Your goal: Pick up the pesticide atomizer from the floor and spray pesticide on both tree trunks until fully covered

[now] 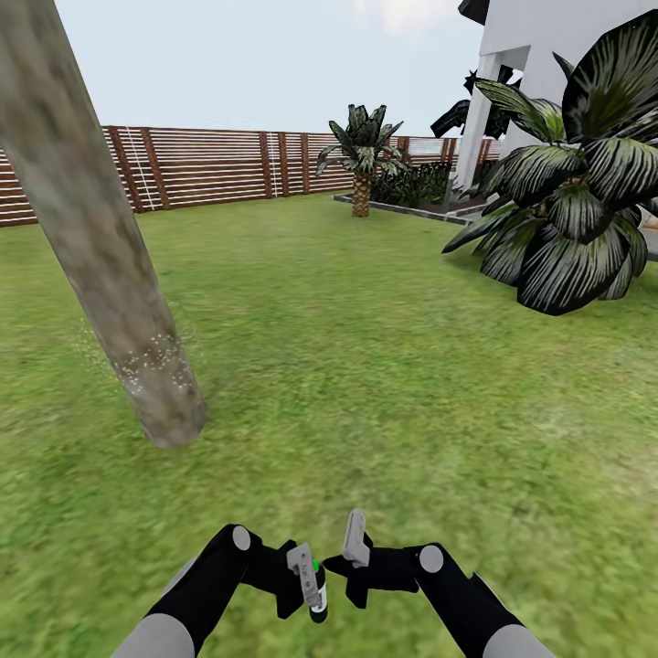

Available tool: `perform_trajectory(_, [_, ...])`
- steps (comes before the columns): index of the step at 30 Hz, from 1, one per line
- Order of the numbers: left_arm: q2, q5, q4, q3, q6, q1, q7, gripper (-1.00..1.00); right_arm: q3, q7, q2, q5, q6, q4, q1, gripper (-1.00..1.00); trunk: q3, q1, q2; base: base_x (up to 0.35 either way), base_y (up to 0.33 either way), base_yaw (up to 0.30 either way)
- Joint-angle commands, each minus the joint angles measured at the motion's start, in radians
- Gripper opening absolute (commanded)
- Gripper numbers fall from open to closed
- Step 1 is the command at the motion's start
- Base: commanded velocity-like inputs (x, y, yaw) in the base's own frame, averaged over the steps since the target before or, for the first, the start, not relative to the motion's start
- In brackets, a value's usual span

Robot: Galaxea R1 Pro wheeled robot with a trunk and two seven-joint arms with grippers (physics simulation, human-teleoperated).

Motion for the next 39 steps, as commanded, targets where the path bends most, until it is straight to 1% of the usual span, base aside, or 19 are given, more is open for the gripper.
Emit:
perform_trajectory(1, [-0.001, -0.003, -0.002, 0.001, 0.005, 0.000, -0.004, -1.00, -0.001, 0.000, 0.000, 0.009, -0.006, -0.001, 0.000, -1.00, -0.001, 0.000, 0.000, 0.000, 0.000, 0.000])
perform_trajectory(3, [-0.001, -0.003, -0.001, 0.001, 0.004, 0.001, -0.004, -1.00, -0.001, 0.000, 0.000, 0.009, -0.005, -0.001, 0.000, -1.00, -0.001, 0.000, 0.000, 0.000, 0.000, 0.000])
perform_trajectory(6, [-0.009, -0.003, -0.001, 0.001, 0.004, 0.001, -0.004, -1.00, -0.001, 0.000, 0.000, 0.009, -0.006, -0.001, 0.000, -1.00, -0.001, 0.000, 0.000, 0.000, 0.000, 0.000])
perform_trajectory(14, [-0.011, -0.003, -0.001, 0.000, 0.004, 0.000, -0.004, -1.00, -0.001, 0.000, 0.000, 0.009, -0.005, -0.001, 0.000, -1.00, -0.001, 0.000, 0.000, 0.000, 0.000, 0.000])
perform_trajectory(18, [-0.002, -0.001, 0.000, 0.000, 0.003, 0.000, -0.004, -1.00, -0.001, 0.000, 0.000, 0.008, -0.006, -0.001, 0.000, -1.00, -0.001, 0.000, 0.000, 0.000, 0.000, 0.000])
perform_trajectory(20, [0.009, -0.004, 0.000, 0.002, 0.001, 0.001, -0.003, -1.00, -0.001, 0.000, 0.000, 0.009, -0.006, -0.001, 0.000, -1.00, -0.001, 0.000, 0.000, 0.000, 0.000, 0.000])
perform_trajectory(21, [0.023, -0.008, 0.000, 0.002, 0.001, 0.002, -0.002, -1.00, -0.001, 0.000, 0.000, 0.009, -0.006, -0.001, 0.000, -1.00, -0.001, 0.000, 0.000, 0.000, 0.000, 0.000])
perform_trajectory(22, [0.049, -0.007, 0.000, 0.002, 0.001, 0.003, -0.002, -1.00, -0.001, 0.000, 0.000, 0.009, -0.006, -0.001, 0.000, -1.00, -0.001, 0.000, 0.000, 0.000, 0.000, 0.000])
perform_trajectory(23, [0.084, -0.006, 0.000, 0.002, 0.000, 0.004, -0.002, -1.00, -0.001, 0.000, 0.000, 0.009, -0.006, -0.001, 0.000, -1.00, -0.001, 0.000, 0.000, 0.000, 0.000, 0.000])
perform_trajectory(25, [0.120, -0.007, 0.000, 0.003, -0.014, 0.007, -0.002, -1.00, -0.001, 0.000, -0.001, 0.009, -0.006, 0.000, 0.000, -1.00, -0.001, 0.000, 0.000, 0.000, 0.000, 0.000])
perform_trajectory(27, [0.170, -0.011, 0.000, 0.004, -0.048, 0.011, -0.003, -1.00, -0.001, 0.000, -0.004, 0.009, -0.006, 0.002, 0.000, -1.00, -0.001, 0.000, 0.000, 0.000, 0.000, 0.000])
perform_trajectory(30, [0.237, -0.018, 0.000, 0.004, -0.056, 0.016, -0.003, -1.00, -0.001, 0.000, -0.006, 0.009, -0.006, 0.004, 0.000, -1.00, -0.001, 0.000, 0.000, 0.000, 0.000, 0.000])
perform_trajectory(32, [0.291, -0.015, 0.001, 0.005, -0.059, 0.017, 0.001, -1.00, -0.001, 0.000, -0.009, 0.009, -0.007, 0.006, 0.000, -1.00, -0.001, 0.000, 0.000, 0.000, 0.000, 0.000])
perform_trajectory(33, [0.302, -0.014, 0.002, 0.005, -0.058, 0.017, 0.005, -1.00, -0.001, 0.000, -0.011, 0.009, -0.007, 0.007, 0.000, -1.00, -0.001, 0.000, 0.000, 0.000, 0.000, 0.000])
perform_trajectory(35, [0.311, -0.010, 0.008, 0.011, -0.055, 0.019, 0.012, -1.00, -0.002, -0.001, -0.016, 0.009, -0.007, 0.008, 0.000, -1.00, -0.001, 0.000, 0.000, 0.000, 0.000, 0.000])
perform_trajectory(36, [0.312, -0.008, 0.016, 0.033, -0.054, 0.019, 0.028, -1.00, -0.004, -0.006, -0.019, 0.009, -0.008, 0.009, 0.000, 1.00, -0.001, 0.000, 0.000, 0.000, 0.000, 0.000])
perform_trajectory(37, [0.307, -0.005, 0.036, 0.092, -0.054, 0.020, 0.083, -1.00, -0.006, -0.042, -0.038, 0.008, -0.009, 0.014, 0.001, 1.00, -0.001, 0.000, 0.000, 0.000, 0.000, 0.000])
perform_trajectory(38, [0.302, -0.002, 0.060, 0.136, -0.056, 0.020, 0.135, -1.00, -0.006, -0.077, -0.057, 0.007, -0.010, 0.022, 0.002, 1.00, -0.001, 0.000, 0.000, 0.000, 0.000, 0.000])
perform_trajectory(39, [0.297, 0.002, 0.086, 0.164, -0.056, 0.020, 0.174, -1.00, -0.006, -0.103, -0.068, 0.006, -0.011, 0.036, 0.003, 1.00, -0.001, 0.000, 0.000, 0.000, 0.000, 0.000])
